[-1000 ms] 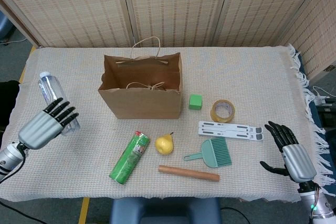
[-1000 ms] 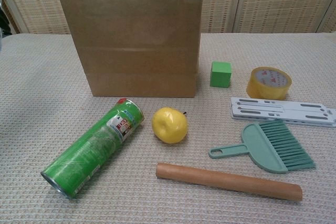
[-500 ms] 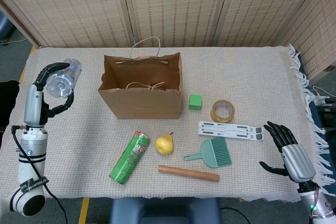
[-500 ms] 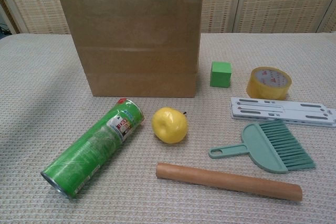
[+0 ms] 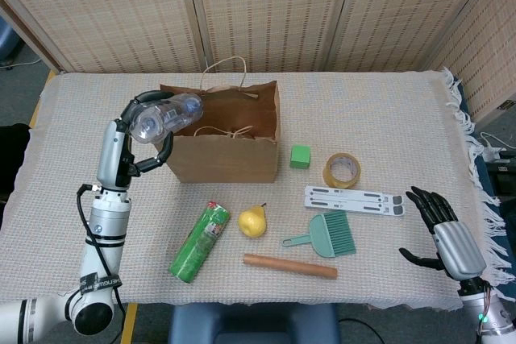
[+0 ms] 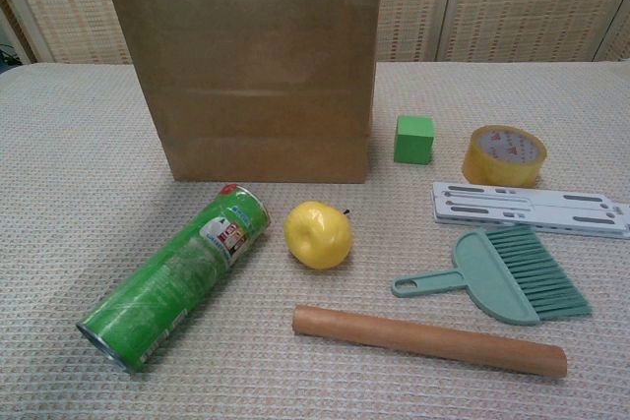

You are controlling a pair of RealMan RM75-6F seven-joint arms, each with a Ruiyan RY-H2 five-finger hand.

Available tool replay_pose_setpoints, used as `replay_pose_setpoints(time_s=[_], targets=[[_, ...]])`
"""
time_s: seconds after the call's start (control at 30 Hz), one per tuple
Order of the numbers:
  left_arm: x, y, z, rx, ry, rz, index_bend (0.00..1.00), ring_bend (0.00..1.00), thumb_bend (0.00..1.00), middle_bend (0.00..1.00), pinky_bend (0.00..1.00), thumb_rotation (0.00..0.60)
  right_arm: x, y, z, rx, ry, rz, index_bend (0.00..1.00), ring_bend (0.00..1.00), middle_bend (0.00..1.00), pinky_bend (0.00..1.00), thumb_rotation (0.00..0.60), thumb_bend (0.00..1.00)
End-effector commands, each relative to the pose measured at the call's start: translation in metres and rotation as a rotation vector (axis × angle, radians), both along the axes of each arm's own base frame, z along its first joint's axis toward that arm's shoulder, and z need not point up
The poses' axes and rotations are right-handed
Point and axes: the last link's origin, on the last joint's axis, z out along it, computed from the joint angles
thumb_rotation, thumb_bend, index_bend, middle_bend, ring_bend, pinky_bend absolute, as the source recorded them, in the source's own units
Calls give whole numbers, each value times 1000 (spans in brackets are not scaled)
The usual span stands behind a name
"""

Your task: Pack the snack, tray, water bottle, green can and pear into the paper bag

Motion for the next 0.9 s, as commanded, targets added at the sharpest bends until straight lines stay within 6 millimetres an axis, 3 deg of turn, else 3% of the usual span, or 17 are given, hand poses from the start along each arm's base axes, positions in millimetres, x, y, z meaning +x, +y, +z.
replay_pose_setpoints(time_s=[0.03,0.23,0.3,0.43,0.53,0.63,0.9], targets=[[8,8,-27,-32,61,-15,647,567,641,639,693,600,0,0,0,2,1,1,0,0,0,0,600,64],[24,26,-56,-29,176,-35,631,563,623,627,687,600,-1,0,0,3,2,-3,0,0,0,0,600,63],[24,30,-66,-55,259,-33,564,517,567,557,649,600,-1,0,0,4,2,-4,0,0,0,0,600,63],[18,29,-79,-155,385,-16,221,148,409,175,298,600,-1,0,1,5,1,-4,0,0,0,0,600,63],[13,29,-80,-186,427,1,98,20,394,59,179,600,-1,0,1,7,0,-4,0,0,0,0,600,63],[10,29,-79,-203,426,11,39,0,393,10,141,600,-1,0,1,9,1,-3,0,0,0,0,600,63],[4,26,-66,-186,423,17,2,0,392,2,141,600,-1,0,0,8,5,-2,0,0,0,0,600,63]])
